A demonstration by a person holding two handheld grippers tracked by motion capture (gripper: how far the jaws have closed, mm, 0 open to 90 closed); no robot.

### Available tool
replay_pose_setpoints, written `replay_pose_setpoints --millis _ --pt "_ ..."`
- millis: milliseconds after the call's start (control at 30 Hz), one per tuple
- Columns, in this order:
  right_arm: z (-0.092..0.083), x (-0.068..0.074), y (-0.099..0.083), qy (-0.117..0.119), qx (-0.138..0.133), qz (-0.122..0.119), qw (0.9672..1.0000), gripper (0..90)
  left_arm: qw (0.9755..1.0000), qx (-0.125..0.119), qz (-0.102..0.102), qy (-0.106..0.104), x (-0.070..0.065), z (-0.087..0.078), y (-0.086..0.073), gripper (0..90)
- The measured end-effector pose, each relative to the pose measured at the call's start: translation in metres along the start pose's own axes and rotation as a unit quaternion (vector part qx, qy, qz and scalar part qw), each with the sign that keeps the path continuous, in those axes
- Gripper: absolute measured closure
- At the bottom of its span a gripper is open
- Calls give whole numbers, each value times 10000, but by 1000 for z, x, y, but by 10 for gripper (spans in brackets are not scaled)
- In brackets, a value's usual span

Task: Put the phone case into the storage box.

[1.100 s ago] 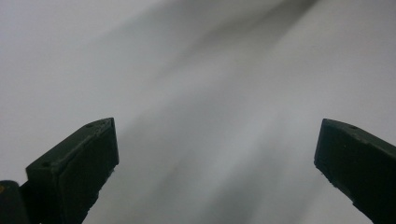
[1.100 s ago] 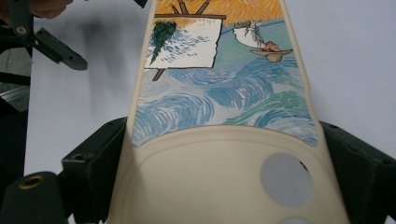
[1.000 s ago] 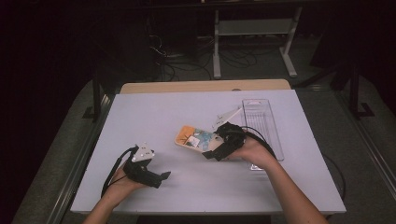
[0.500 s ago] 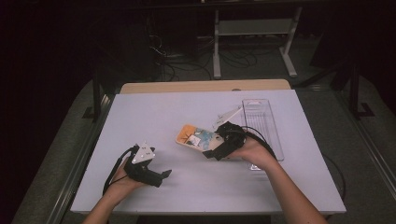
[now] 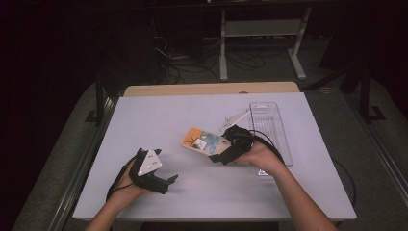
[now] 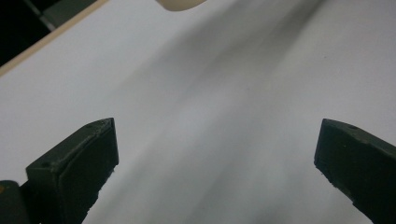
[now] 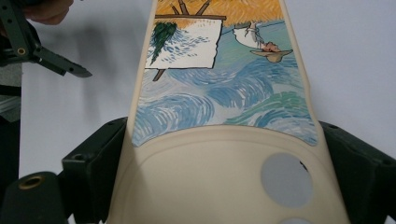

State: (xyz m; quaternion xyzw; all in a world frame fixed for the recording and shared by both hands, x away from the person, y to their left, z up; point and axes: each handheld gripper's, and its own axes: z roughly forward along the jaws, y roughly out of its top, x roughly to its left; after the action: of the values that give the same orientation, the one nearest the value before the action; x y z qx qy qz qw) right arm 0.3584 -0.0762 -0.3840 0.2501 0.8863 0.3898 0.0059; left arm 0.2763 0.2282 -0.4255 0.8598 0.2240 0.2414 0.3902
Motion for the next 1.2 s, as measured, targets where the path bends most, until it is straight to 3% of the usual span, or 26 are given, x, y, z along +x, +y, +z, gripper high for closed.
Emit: replay_pose_setpoints --millis 100,267,300,333,367,667,800,833,900,967,1200 --pt "0 0 0 22 12 38 10000 100 9999 -60 42 83 -2 1 0 0" --pt "1 -1 0 -5 41 79 10000 100 9995 -33 258 159 -3 0 -1 0" --pt "0 -1 0 -8 45 84 10000 100 9990 41 384 203 -2 -1 0 0" --pt "1 -1 1 -9 51 84 10000 100 9992 -25 321 227 -4 0 0 0" --pt "1 -1 1 -29 45 78 10000 100 9986 -1 443 280 -4 0 0 0" --pt "-2 1 1 -98 22 89 9999 100 9951 38 830 531 -7 0 3 0" --pt "-3 3 1 -146 3 74 9999 100 9945 -54 872 584 -11 2 4 0" --pt "-3 3 1 -152 -5 80 9999 100 9925 47 1043 637 -12 1 4 0" --pt "-3 4 1 -132 -2 87 9999 100 9924 -22 1029 670 -14 3 4 0" --pt "-3 2 1 -211 41 -9 9998 100 9898 22 1230 717 -15 2 6 0" --pt "-2 3 1 -226 58 6 9997 101 9855 -53 1444 890 -17 1 7 0"
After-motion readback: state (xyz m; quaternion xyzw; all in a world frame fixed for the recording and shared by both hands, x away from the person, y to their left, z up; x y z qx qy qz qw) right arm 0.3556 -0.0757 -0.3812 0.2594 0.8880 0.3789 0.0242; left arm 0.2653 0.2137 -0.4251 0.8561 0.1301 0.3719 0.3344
